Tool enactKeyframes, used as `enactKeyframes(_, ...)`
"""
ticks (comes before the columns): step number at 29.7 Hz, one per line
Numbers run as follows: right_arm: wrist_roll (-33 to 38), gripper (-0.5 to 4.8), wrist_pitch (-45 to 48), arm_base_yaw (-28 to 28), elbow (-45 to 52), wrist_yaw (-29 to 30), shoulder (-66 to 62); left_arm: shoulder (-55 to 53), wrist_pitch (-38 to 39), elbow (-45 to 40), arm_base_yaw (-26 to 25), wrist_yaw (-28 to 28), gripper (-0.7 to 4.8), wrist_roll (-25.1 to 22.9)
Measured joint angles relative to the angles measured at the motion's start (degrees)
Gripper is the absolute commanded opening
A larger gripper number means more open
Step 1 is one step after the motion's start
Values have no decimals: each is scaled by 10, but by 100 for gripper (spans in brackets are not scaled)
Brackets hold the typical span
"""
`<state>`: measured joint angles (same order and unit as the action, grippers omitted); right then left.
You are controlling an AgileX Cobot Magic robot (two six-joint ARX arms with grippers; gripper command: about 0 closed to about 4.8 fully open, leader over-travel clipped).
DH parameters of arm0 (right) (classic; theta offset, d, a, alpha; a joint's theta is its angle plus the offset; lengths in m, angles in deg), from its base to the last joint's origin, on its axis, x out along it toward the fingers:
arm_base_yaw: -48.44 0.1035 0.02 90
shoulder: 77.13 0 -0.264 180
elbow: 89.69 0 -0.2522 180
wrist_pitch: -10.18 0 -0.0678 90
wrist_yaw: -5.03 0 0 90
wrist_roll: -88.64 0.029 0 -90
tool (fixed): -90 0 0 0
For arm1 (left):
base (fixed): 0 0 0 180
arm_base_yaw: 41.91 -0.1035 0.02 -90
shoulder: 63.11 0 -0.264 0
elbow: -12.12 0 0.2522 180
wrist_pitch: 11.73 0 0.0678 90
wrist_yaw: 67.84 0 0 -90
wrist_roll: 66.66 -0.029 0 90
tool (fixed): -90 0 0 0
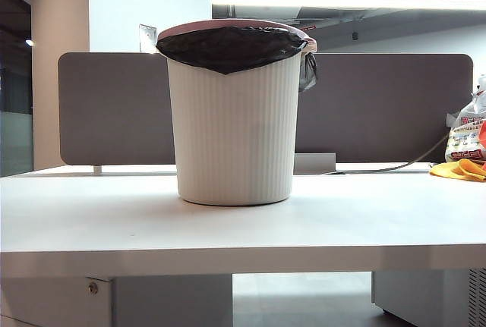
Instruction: Pick up all the trash on the table and put it in the trash can.
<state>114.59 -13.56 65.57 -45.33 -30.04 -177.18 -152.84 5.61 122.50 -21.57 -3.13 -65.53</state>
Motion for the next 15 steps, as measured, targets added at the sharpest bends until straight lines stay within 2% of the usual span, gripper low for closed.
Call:
enactKeyframes(9, -16, 378, -15, -28, 0, 0, 0, -38, -43, 2, 2, -3, 2, 1)
enactKeyframes(10, -25, 378, -16, -27, 0, 0, 0, -48, -46, 2, 1, -2, 48, 7)
enactKeyframes(11, -44, 378, -22, -26, 0, -1, 0, -59, -50, 2, 2, -2, 121, 16)
enactKeyframes(12, -61, 378, -31, -26, 0, -2, 0, -66, -51, 2, 2, -2, 281, 25)
enactKeyframes(13, -88, 378, -54, -25, 0, -16, 0, -78, -50, 2, 2, -2, 479, 34)
enactKeyframes(15, -150, 378, -117, -23, -1, -60, 0, -98, -46, 1, 2, -2, 479, 37)
